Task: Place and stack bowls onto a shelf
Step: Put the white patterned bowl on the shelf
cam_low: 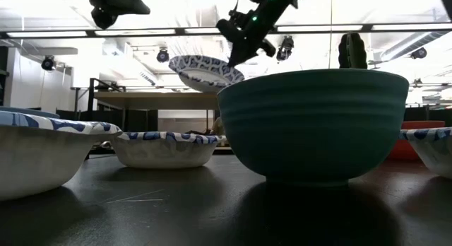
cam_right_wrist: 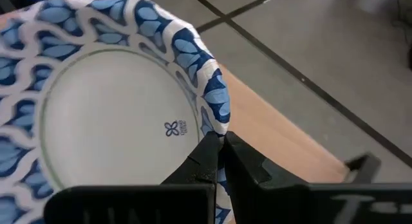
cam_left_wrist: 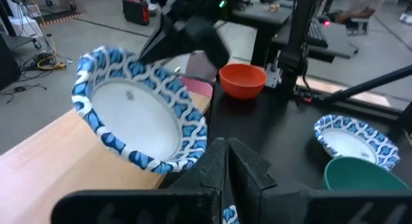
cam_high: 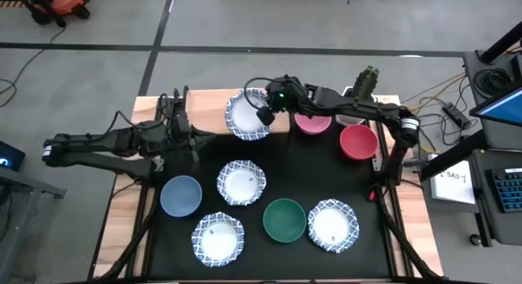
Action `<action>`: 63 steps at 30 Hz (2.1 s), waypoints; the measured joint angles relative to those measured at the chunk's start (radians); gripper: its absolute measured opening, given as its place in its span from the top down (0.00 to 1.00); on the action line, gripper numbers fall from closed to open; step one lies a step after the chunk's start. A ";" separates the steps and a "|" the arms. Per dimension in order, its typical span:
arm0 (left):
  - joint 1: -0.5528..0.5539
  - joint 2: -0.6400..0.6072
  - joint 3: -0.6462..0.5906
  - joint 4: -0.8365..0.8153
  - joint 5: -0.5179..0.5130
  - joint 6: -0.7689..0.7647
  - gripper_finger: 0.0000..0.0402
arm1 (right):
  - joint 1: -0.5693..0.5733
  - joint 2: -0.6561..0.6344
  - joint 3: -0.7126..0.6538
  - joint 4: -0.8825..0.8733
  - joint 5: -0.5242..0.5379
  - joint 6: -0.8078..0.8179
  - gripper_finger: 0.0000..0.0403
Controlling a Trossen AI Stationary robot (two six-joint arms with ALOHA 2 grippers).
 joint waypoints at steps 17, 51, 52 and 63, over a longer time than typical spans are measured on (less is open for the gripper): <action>0.000 0.006 -0.001 -0.006 0.002 -0.025 1.00 | -0.063 0.118 0.107 0.041 0.000 -0.071 0.63; 0.000 0.088 -0.003 0.022 0.005 -0.112 1.00 | 0.021 0.075 0.077 -0.012 -0.106 -0.173 0.97; 0.000 0.089 -0.004 0.020 0.005 -0.113 1.00 | 0.039 0.074 0.077 -0.039 -0.128 -0.194 0.97; -0.001 0.007 -0.004 0.045 0.036 -0.140 1.00 | 0.172 0.148 0.024 0.052 -0.374 -0.243 0.97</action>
